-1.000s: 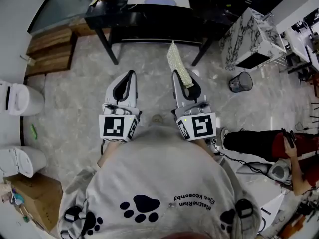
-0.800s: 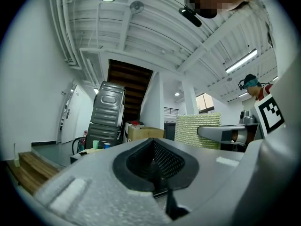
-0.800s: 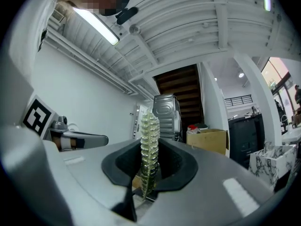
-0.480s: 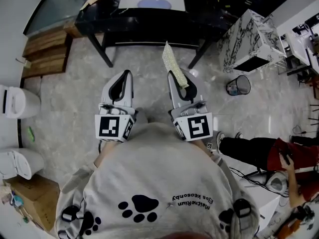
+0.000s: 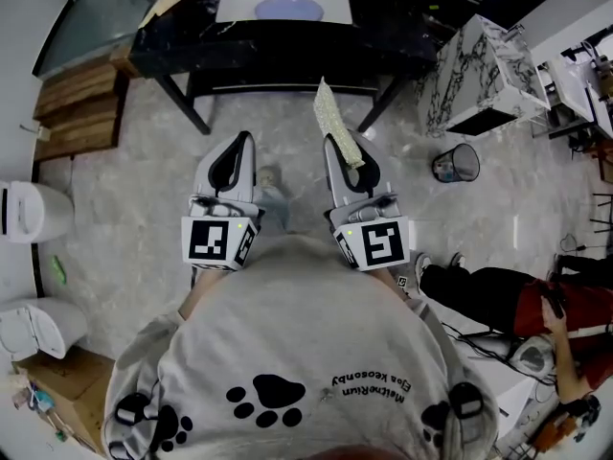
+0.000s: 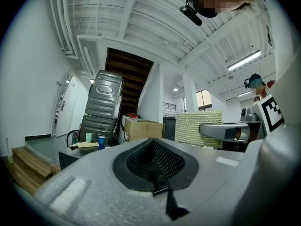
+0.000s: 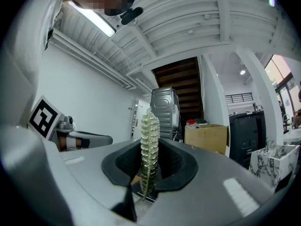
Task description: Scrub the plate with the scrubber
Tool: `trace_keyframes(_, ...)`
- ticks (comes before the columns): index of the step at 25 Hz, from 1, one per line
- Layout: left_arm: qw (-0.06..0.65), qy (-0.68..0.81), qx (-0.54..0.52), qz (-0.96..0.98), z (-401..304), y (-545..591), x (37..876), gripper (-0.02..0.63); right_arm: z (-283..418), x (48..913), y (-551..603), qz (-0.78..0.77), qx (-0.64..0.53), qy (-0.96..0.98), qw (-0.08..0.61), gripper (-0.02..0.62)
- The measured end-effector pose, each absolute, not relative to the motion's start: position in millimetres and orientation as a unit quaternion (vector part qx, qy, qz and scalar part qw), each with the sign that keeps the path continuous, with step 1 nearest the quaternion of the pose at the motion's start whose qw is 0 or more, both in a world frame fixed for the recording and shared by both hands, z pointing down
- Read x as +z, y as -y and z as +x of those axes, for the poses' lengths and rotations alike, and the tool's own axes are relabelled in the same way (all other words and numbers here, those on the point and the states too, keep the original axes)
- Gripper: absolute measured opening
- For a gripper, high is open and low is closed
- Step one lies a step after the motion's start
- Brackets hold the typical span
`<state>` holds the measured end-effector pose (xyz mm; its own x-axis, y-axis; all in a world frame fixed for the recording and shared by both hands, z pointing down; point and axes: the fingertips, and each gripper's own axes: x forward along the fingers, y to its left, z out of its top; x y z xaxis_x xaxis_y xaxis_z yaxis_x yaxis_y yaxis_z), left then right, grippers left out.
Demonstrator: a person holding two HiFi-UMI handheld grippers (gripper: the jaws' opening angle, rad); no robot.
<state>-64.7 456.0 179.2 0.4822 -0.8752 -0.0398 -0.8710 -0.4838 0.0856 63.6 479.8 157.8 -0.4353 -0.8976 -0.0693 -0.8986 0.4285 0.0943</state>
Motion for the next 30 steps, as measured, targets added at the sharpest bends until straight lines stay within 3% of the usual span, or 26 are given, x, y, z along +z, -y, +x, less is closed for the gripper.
trace_keyframes(18,0.030,0.459,-0.014,0.888,-70,-226,187,0.002,54,166,-257,-0.572,0.046,-0.819,-0.007,0.074)
trace_keyframes(30,0.044,0.424,-0.016,0.904,-71,-144,202,0.003,49,180,-188,-0.602,0.037,-0.797,-0.017,0.074)
